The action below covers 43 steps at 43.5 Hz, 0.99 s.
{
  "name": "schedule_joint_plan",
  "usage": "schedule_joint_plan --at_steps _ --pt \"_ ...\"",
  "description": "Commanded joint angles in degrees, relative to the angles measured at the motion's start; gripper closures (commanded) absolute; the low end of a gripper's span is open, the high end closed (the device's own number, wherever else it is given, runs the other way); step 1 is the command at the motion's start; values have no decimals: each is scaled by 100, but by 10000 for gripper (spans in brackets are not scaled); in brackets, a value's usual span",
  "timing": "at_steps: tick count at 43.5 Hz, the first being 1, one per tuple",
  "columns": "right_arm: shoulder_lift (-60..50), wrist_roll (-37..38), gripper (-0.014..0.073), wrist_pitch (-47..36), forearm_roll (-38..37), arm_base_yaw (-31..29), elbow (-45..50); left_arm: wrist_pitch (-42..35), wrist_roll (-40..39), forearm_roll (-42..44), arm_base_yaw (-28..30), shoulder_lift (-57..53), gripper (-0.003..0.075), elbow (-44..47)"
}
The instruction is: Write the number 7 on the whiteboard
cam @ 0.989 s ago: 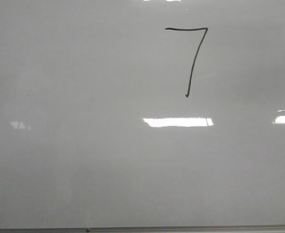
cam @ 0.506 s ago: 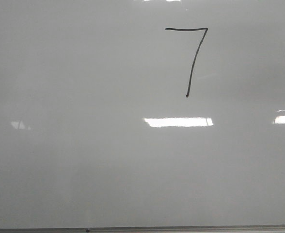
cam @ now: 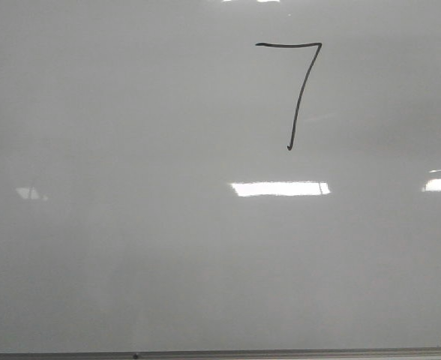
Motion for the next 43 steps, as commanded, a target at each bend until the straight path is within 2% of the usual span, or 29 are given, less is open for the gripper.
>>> schedule_joint_plan --at_steps 1,14,22,33,43 --pt "14 3 661 -392 -70 -24 -149 -437 -5 -41 -39 16 741 -160" --pt "14 3 661 -392 -70 -24 -149 -425 -5 -41 -11 -174 741 -136" --pt "14 3 661 -385 -70 -24 -149 -572 -5 297 589 -844 741 111" --pt "14 3 661 -385 -70 -24 -149 -2045 -5 313 1580 -2184 741 1715" --pt "14 3 661 -385 -70 -24 -149 -3316 -5 278 1916 -3196 741 3338"
